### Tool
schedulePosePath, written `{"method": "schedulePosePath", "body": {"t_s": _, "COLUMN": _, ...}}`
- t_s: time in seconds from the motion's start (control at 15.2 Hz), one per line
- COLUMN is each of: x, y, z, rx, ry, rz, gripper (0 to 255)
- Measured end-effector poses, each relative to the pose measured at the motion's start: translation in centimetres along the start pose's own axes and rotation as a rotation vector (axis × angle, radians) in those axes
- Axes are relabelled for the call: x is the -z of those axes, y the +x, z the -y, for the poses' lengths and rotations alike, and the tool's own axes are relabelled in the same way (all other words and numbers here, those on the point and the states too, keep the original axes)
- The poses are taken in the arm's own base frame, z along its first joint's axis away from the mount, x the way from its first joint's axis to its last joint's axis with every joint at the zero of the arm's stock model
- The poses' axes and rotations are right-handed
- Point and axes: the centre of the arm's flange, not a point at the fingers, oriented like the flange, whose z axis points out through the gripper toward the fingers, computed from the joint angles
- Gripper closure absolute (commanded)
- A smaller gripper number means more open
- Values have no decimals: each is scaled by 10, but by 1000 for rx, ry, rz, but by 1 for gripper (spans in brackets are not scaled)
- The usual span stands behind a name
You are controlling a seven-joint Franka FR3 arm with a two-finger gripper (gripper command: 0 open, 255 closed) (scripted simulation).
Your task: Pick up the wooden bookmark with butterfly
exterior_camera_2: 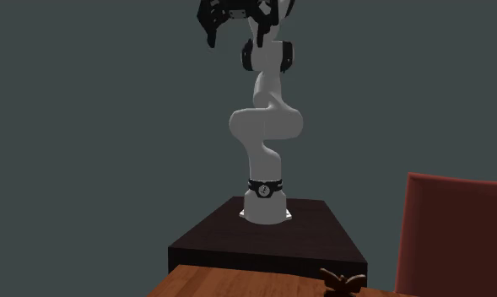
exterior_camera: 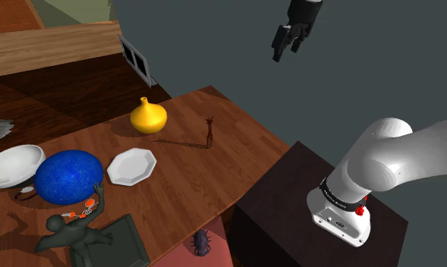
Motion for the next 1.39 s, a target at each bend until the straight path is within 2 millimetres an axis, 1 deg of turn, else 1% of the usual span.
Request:
{"method": "schedulePosePath", "body": {"t_s": 0.07, "x": 0, "y": 0, "z": 0, "rx": 0, "ry": 0, "rz": 0, "gripper": 0}}
{"method": "schedulePosePath", "body": {"t_s": 0.2, "x": -12, "y": 12, "z": 4, "rx": 19, "ry": 13, "rz": 12, "gripper": 0}}
{"method": "schedulePosePath", "body": {"t_s": 0.26, "x": -23, "y": 17, "z": 4, "rx": 32, "ry": 23, "rz": 21, "gripper": 0}}
{"method": "schedulePosePath", "body": {"t_s": 0.46, "x": -53, "y": 44, "z": 12, "rx": 77, "ry": 54, "rz": 49, "gripper": 0}}
{"method": "schedulePosePath", "body": {"t_s": 0.53, "x": -65, "y": 54, "z": 15, "rx": 92, "ry": 65, "rz": 59, "gripper": 0}}
{"method": "schedulePosePath", "body": {"t_s": 0.59, "x": -73, "y": 58, "z": 19, "rx": 108, "ry": 76, "rz": 69, "gripper": 0}}
{"method": "schedulePosePath", "body": {"t_s": 0.73, "x": -94, "y": 75, "z": 28, "rx": 138, "ry": 97, "rz": 87, "gripper": 0}}
{"method": "schedulePosePath", "body": {"t_s": 0.86, "x": -117, "y": 92, "z": 33, "rx": 169, "ry": 119, "rz": 107, "gripper": 0}}
{"method": "schedulePosePath", "body": {"t_s": 0.99, "x": -135, "y": 104, "z": 44, "rx": 200, "ry": 141, "rz": 126, "gripper": 0}}
{"method": "schedulePosePath", "body": {"t_s": 1.12, "x": -160, "y": 121, "z": 52, "rx": 231, "ry": 162, "rz": 146, "gripper": 0}}
{"method": "schedulePosePath", "body": {"t_s": 1.25, "x": -183, "y": 131, "z": 63, "rx": 262, "ry": 184, "rz": 166, "gripper": 0}}
{"method": "schedulePosePath", "body": {"t_s": 1.39, "x": -203, "y": 145, "z": 76, "rx": 293, "ry": 206, "rz": 185, "gripper": 0}}
